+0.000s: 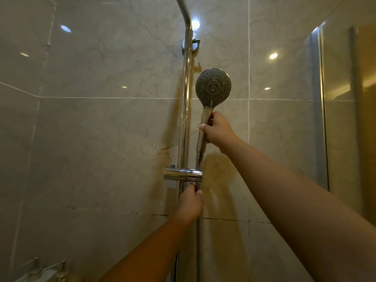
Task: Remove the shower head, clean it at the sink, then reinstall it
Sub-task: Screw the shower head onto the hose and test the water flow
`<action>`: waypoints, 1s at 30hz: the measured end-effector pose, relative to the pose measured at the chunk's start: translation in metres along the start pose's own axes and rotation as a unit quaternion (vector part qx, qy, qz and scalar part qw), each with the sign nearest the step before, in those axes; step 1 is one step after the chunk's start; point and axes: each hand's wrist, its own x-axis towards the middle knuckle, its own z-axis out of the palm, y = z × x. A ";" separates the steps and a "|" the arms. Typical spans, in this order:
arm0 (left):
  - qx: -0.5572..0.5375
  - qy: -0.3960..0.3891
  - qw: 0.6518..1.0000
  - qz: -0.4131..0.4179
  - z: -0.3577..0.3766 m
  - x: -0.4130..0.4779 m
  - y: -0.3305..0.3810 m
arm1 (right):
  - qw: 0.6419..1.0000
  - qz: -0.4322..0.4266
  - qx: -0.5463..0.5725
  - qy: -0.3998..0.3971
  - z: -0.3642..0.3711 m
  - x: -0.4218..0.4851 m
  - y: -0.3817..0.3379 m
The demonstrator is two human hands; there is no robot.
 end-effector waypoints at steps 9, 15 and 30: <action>0.083 0.002 0.996 -0.013 0.009 -0.009 -0.019 | 0.997 -0.012 -0.070 -0.009 0.026 -0.013 0.025; 0.180 0.005 0.983 0.025 0.013 -0.025 -0.037 | 0.998 -0.016 -0.063 -0.021 0.030 -0.027 0.048; 0.201 0.032 0.978 0.043 0.015 -0.036 -0.042 | 0.997 0.021 -0.063 -0.030 0.039 -0.039 0.056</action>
